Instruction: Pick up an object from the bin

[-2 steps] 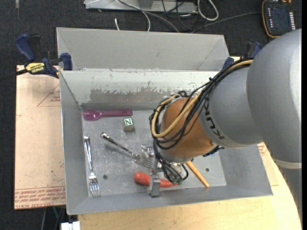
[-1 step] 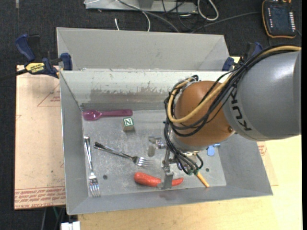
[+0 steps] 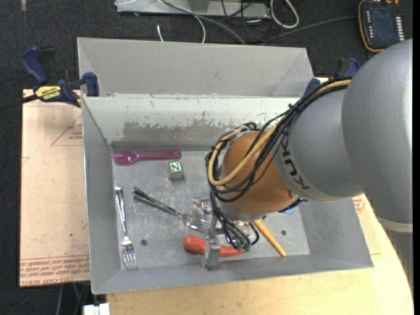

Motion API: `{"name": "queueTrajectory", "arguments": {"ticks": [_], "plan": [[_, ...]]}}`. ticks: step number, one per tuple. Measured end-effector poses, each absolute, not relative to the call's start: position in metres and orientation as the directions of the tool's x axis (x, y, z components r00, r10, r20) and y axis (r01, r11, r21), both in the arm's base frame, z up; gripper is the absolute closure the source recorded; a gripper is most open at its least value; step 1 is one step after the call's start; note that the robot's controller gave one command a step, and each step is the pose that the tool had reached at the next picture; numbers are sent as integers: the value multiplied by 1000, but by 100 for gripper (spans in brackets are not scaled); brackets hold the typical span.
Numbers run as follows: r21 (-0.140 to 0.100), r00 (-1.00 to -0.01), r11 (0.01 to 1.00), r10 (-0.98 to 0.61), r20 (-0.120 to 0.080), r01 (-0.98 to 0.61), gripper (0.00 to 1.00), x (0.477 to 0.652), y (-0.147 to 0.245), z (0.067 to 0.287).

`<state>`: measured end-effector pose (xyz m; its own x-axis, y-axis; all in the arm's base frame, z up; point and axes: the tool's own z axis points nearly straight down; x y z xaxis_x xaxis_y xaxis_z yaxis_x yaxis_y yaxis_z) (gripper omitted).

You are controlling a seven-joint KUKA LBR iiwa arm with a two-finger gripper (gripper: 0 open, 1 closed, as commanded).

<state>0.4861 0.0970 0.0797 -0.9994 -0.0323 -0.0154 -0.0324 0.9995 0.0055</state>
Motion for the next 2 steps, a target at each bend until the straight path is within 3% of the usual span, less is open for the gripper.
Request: {"name": "queueTrajectory", "arguments": {"ticks": [1,2], "plan": [[6,-990,990,-138,-36,-138,0,486,108,73],[7,-999,999,-35,-16,-35,100,486,98,79]]}}
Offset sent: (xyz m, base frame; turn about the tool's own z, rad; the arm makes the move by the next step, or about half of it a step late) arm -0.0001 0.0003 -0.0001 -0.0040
